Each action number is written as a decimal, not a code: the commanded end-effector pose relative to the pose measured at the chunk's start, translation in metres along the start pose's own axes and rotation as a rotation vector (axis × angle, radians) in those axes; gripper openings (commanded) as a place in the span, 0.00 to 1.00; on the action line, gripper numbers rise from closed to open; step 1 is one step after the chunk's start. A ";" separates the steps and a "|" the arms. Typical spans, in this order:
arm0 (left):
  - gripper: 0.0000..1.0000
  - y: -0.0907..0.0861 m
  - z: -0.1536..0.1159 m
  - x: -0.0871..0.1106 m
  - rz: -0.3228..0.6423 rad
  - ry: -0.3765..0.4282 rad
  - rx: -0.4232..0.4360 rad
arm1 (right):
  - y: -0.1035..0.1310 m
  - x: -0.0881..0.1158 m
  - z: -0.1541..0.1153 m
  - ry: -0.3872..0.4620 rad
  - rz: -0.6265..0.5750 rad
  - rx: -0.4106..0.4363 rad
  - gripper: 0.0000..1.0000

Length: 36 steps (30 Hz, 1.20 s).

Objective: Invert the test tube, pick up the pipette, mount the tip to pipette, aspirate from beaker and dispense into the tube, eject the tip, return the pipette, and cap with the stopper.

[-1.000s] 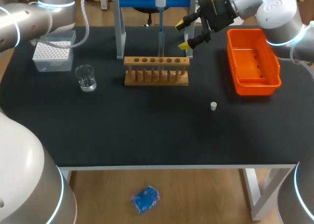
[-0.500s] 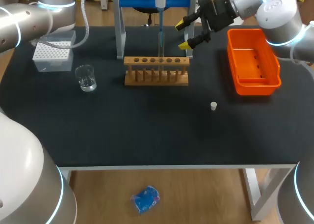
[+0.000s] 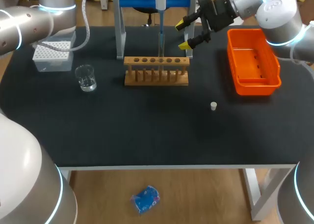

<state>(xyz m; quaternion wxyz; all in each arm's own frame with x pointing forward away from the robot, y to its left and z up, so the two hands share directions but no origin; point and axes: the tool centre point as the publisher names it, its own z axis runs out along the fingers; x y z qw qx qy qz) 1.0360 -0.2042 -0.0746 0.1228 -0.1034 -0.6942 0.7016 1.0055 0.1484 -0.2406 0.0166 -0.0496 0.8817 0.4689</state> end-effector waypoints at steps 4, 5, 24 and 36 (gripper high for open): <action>0.00 0.002 0.000 -0.001 0.002 0.000 -0.002 | 0.000 0.000 -0.001 0.000 0.000 0.002 1.00; 0.00 0.002 0.000 -0.001 0.002 0.000 -0.002 | 0.000 0.000 -0.001 0.000 0.000 0.002 1.00; 0.00 0.008 0.001 0.002 -0.001 -0.004 0.010 | 0.000 0.000 -0.001 0.000 0.000 0.002 1.00; 0.00 0.008 0.003 0.004 0.001 -0.008 0.012 | 0.000 0.000 -0.001 0.000 0.000 0.002 1.00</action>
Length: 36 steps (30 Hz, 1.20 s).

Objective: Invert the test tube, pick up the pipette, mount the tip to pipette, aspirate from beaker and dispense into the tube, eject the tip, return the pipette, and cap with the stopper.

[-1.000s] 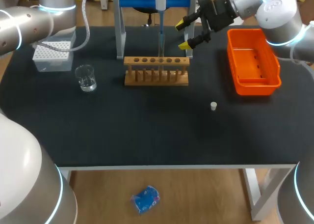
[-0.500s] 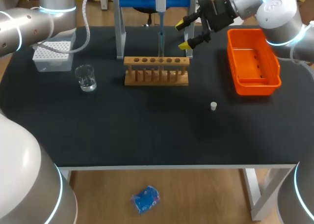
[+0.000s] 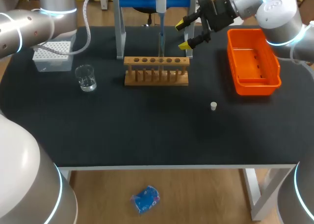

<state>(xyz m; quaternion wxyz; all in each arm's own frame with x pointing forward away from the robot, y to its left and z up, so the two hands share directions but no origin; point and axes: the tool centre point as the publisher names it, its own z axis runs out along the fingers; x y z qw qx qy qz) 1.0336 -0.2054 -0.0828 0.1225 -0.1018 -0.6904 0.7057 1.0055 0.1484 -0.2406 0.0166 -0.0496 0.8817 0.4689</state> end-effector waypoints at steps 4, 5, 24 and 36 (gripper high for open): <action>0.00 -0.003 0.003 0.004 0.006 -0.006 -0.015 | 0.000 0.000 -0.001 0.000 0.000 0.002 1.00; 0.00 -0.003 0.003 0.004 0.007 -0.007 -0.014 | 0.000 0.000 -0.001 0.000 0.000 0.002 1.00; 0.00 -0.001 0.002 0.004 0.004 -0.009 -0.010 | 0.000 0.000 -0.001 0.000 0.000 0.002 1.00; 0.00 0.000 0.002 0.002 0.008 -0.010 -0.009 | 0.000 0.000 -0.001 0.000 0.000 0.002 1.00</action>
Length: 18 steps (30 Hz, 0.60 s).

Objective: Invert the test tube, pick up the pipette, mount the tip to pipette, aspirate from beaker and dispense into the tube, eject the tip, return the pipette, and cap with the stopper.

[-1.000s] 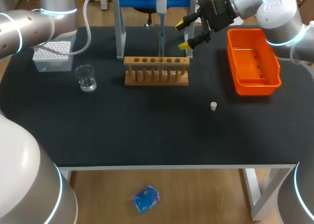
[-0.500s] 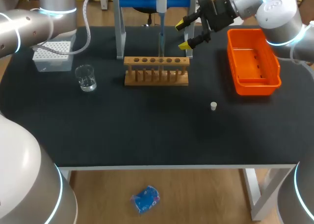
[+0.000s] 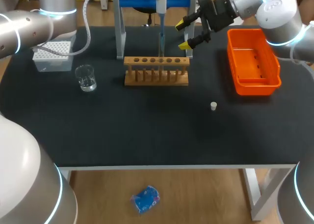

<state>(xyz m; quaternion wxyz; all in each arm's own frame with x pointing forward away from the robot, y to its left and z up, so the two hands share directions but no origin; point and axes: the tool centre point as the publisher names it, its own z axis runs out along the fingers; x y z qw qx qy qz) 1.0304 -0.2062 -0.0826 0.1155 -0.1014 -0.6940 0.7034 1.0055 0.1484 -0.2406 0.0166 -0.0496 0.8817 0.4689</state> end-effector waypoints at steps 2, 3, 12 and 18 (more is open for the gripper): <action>0.00 0.000 0.000 -0.001 0.001 0.001 -0.002 | 0.000 0.000 -0.001 0.000 0.000 0.002 1.00; 0.00 0.000 -0.001 -0.001 0.001 0.000 -0.002 | 0.000 0.000 -0.001 0.000 0.000 0.002 1.00; 0.00 0.001 -0.002 -0.004 -0.003 0.001 -0.006 | 0.000 0.000 -0.001 0.000 0.000 0.002 1.00; 0.00 0.001 -0.003 -0.005 -0.002 0.002 -0.008 | 0.000 0.000 -0.001 0.000 0.000 0.002 1.00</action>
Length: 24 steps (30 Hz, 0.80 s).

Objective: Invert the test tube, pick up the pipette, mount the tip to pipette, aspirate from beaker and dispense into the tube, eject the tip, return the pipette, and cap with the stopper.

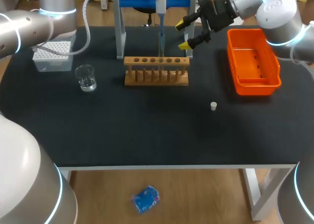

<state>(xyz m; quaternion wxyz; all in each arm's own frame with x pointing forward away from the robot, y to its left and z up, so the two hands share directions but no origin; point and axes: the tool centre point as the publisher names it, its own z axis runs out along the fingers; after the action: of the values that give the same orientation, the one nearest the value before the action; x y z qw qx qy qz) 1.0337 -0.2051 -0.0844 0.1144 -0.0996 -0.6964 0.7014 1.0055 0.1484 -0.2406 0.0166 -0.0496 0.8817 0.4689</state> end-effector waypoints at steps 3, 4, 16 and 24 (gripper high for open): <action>0.00 -0.001 -0.001 -0.002 0.000 0.006 -0.002 | 0.000 0.000 -0.001 0.000 0.000 0.002 1.00; 0.00 -0.001 -0.001 -0.002 0.000 0.006 -0.002 | 0.000 0.000 -0.001 0.000 0.000 0.002 1.00; 0.00 0.002 -0.001 -0.003 -0.004 0.003 -0.001 | 0.000 0.000 -0.001 0.000 0.000 0.002 1.00; 0.00 0.002 -0.001 -0.002 -0.004 0.000 -0.003 | 0.000 0.000 -0.001 0.000 0.000 0.002 1.00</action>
<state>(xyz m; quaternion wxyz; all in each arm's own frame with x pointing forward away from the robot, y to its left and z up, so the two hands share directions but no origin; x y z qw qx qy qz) 1.0352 -0.2049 -0.0870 0.1148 -0.0978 -0.6976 0.7004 1.0055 0.1484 -0.2406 0.0166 -0.0496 0.8817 0.4689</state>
